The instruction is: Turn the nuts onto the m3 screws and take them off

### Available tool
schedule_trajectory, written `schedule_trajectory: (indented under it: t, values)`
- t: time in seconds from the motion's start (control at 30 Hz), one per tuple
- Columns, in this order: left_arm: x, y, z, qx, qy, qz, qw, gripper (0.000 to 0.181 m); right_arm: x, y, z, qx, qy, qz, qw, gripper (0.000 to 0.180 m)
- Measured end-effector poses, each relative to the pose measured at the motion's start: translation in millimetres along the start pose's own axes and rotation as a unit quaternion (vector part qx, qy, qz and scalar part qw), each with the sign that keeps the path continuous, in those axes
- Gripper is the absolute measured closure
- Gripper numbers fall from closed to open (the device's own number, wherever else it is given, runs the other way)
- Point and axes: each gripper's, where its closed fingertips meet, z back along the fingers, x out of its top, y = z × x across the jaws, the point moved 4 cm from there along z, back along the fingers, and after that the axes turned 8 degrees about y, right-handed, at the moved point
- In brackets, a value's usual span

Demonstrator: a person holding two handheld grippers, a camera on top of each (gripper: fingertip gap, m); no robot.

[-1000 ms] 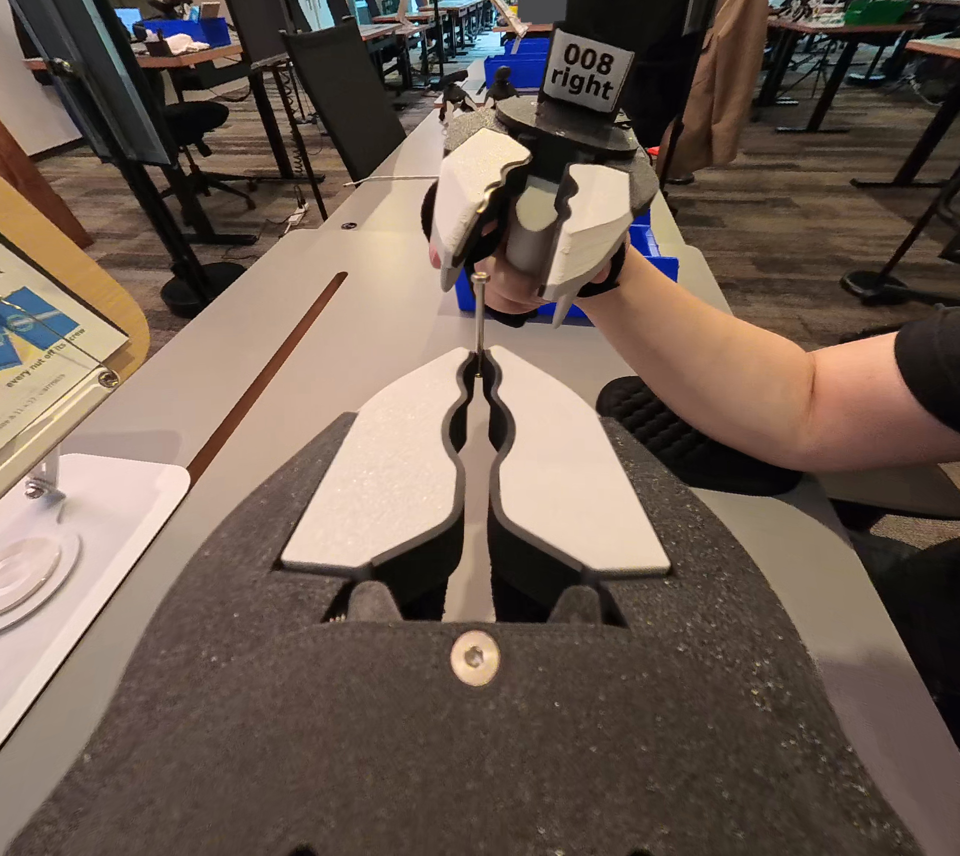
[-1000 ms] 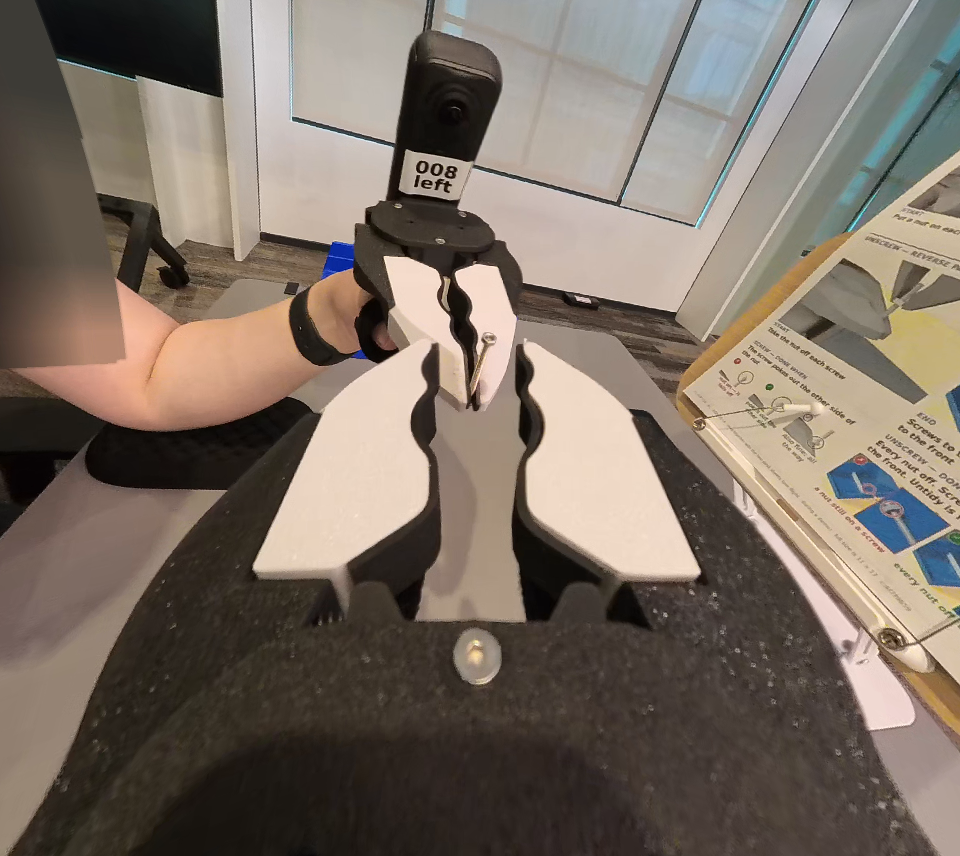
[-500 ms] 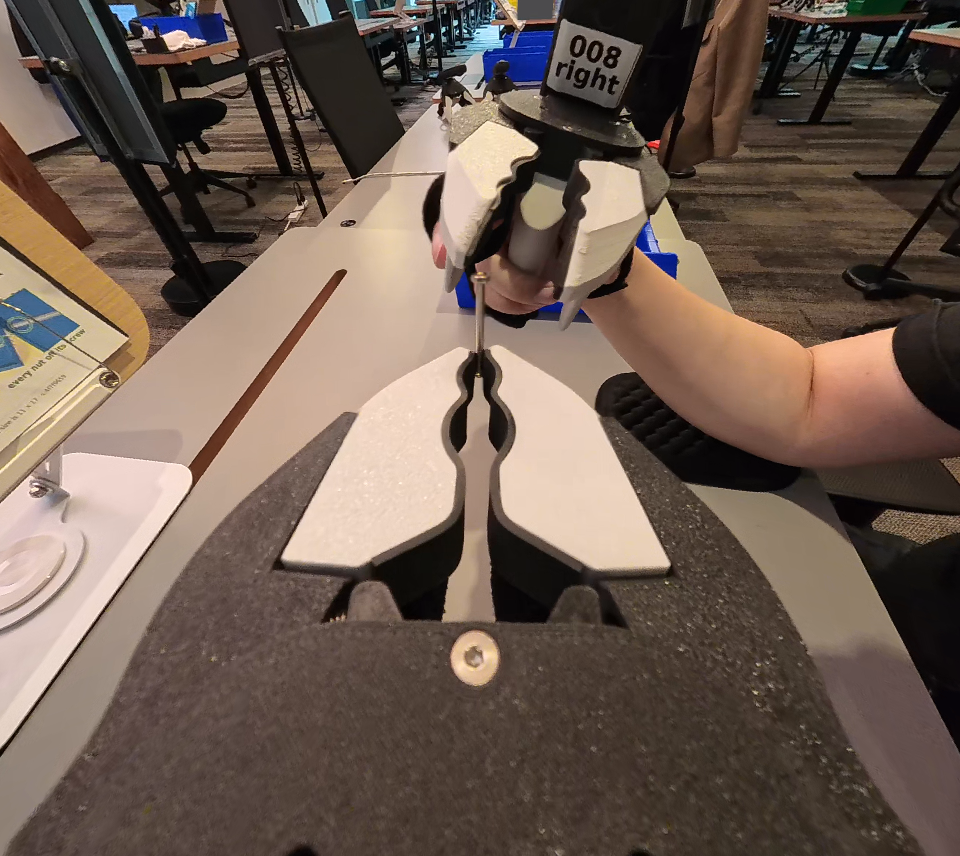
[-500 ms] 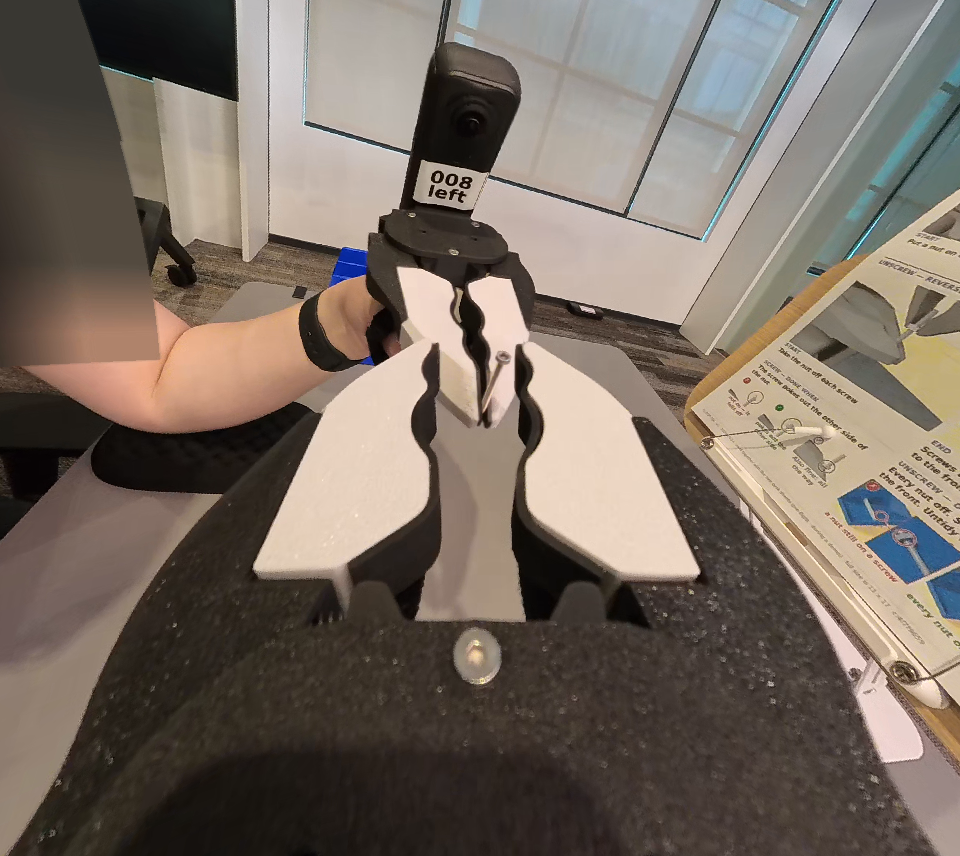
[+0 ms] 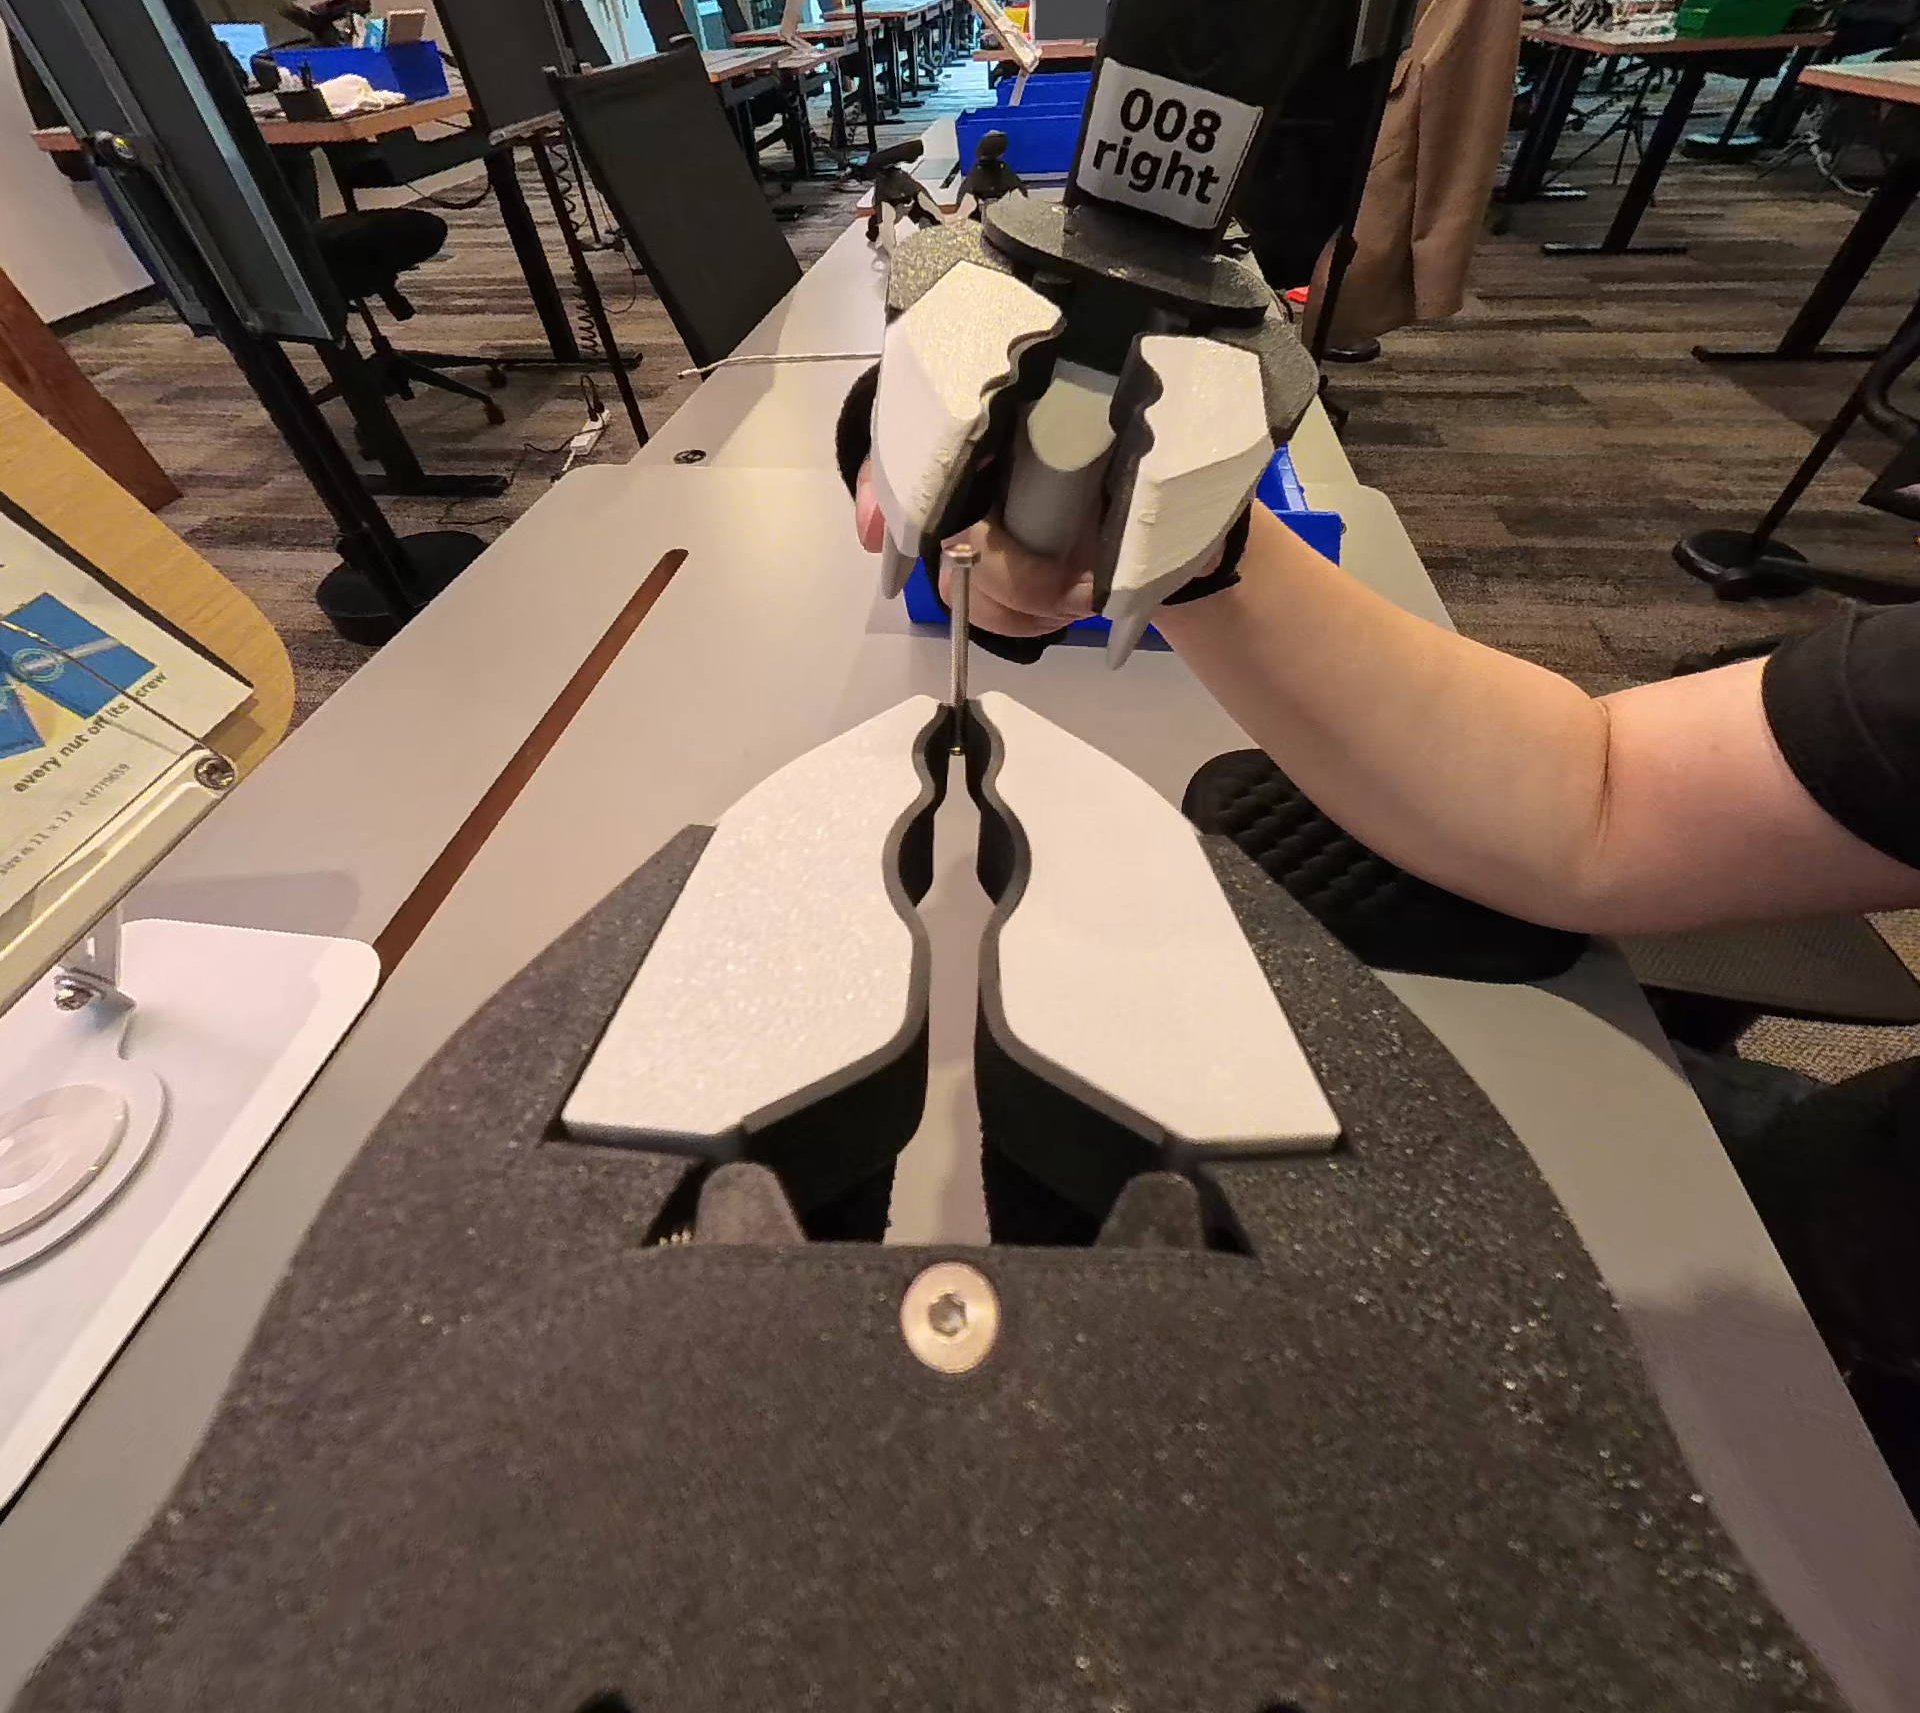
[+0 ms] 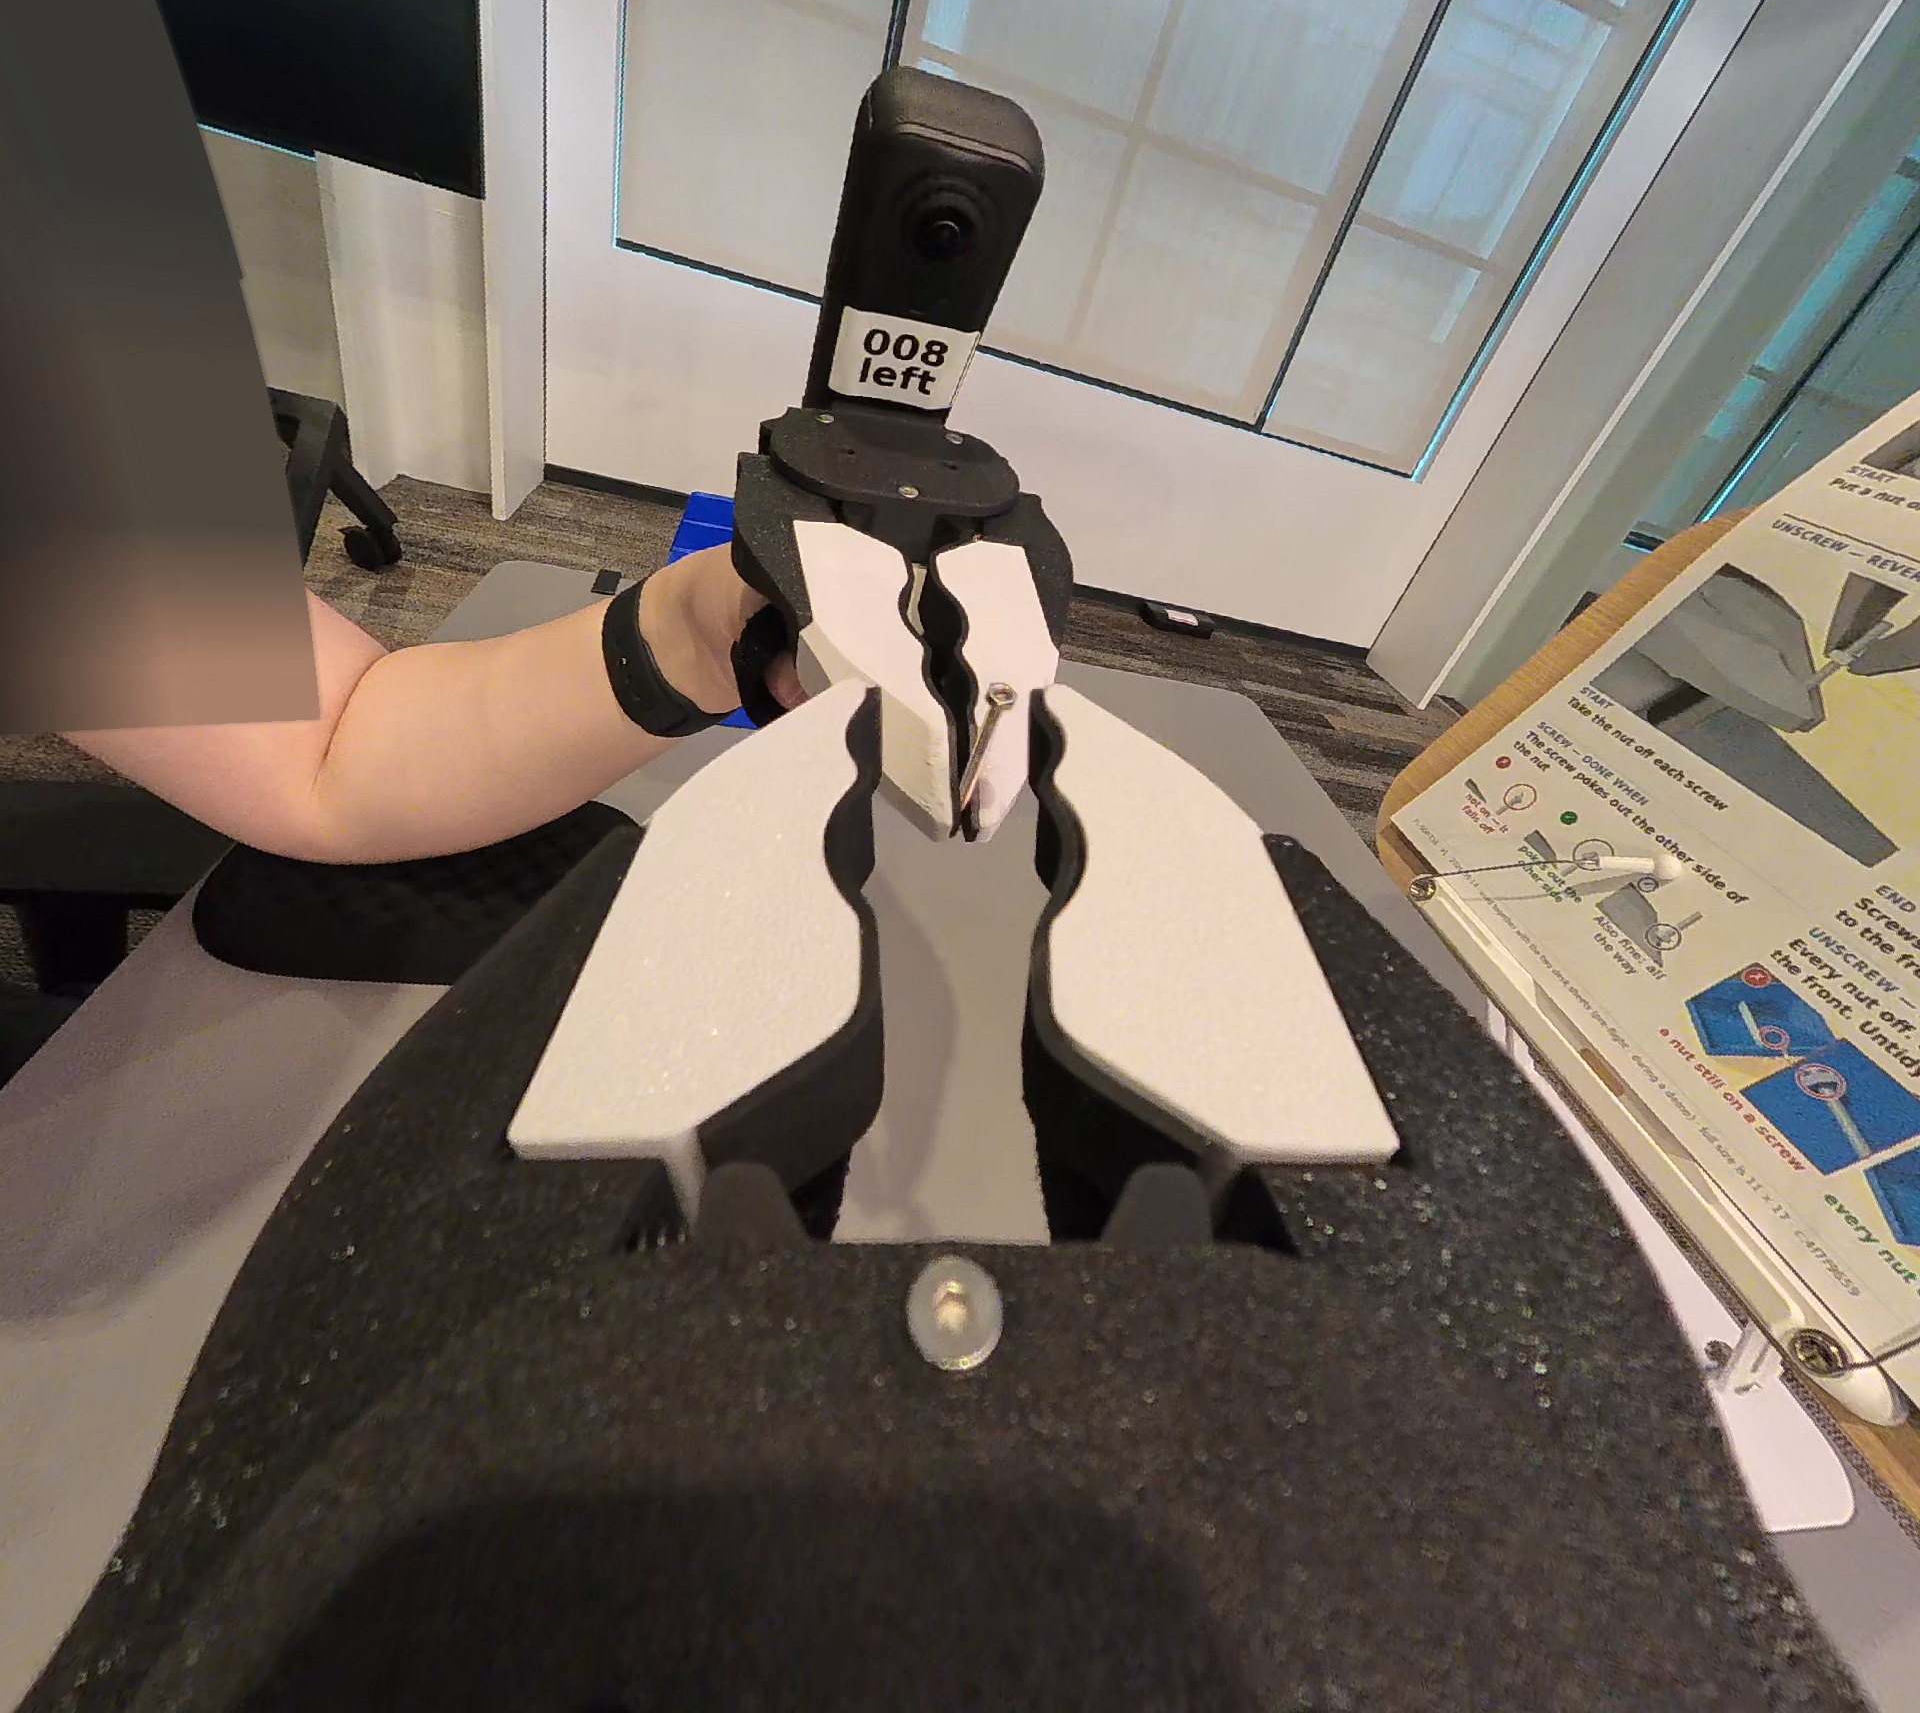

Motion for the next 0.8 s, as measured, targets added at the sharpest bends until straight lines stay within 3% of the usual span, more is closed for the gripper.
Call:
schedule_trajectory:
  t: [0.8]
  values:
    - [0.3, -1.1, 0.6, -0.001, 0.002, -0.001, 1.000, 0.179, -0.7, -0.6, -0.8, -0.006, 0.005, 0.005, 1.000, 0.154]
